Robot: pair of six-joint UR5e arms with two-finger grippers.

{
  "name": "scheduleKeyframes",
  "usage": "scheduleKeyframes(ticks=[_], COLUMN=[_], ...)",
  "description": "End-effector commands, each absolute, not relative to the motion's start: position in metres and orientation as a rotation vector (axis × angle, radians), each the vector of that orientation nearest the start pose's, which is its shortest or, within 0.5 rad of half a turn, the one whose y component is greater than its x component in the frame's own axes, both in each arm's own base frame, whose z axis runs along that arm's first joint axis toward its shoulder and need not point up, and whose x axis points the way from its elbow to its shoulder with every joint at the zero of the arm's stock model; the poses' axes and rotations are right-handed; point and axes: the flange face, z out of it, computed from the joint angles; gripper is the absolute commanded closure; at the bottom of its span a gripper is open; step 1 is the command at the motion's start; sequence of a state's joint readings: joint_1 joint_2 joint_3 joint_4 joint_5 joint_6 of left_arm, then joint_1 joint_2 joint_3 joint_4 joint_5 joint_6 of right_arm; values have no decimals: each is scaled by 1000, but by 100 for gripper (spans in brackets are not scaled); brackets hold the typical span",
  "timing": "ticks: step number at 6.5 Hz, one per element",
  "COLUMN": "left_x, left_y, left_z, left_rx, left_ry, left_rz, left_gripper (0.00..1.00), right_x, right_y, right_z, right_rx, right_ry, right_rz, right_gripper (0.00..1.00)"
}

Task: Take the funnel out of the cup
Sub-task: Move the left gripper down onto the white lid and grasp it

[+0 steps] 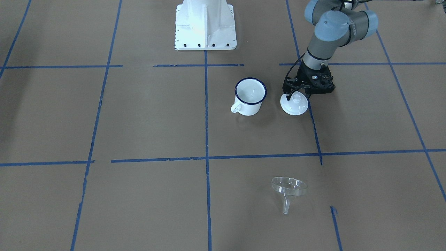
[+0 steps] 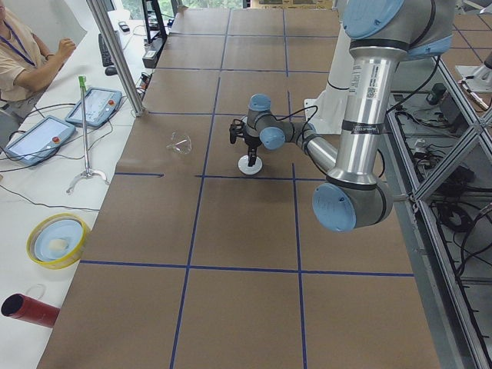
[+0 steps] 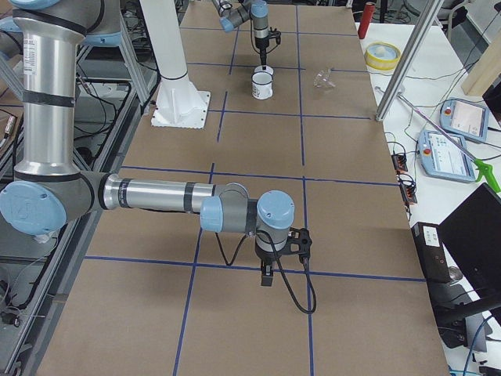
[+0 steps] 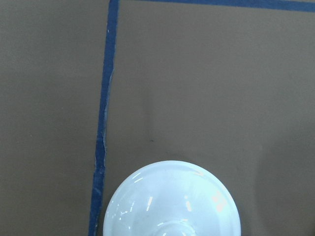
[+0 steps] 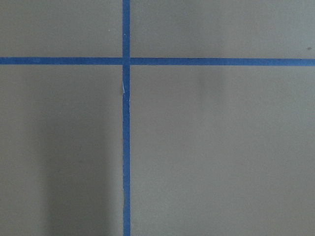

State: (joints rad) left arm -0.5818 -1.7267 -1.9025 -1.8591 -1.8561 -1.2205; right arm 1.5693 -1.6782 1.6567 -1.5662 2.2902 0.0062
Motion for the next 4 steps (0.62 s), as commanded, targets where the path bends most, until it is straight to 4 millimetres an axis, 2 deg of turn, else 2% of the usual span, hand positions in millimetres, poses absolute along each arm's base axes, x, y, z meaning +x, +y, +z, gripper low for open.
scheduleKeyframes(ticks=[1, 2, 3, 4], left_x=[405, 405, 405, 403], left_y=[-392, -392, -392, -392], left_z=[396, 396, 395, 393], left_rx=[105, 106, 107, 110], left_ry=[810, 810, 812, 815], left_rz=[-106, -107, -107, -107], left_gripper=[32, 41, 73, 100], right_x=[67, 67, 67, 67], right_y=[-445, -445, -445, -445], right_z=[670, 670, 670, 670], right_rx=[-19, -19, -19, -19], right_ry=[-719, -719, -719, -719], right_rz=[10, 10, 10, 10], right_gripper=[0, 0, 0, 0])
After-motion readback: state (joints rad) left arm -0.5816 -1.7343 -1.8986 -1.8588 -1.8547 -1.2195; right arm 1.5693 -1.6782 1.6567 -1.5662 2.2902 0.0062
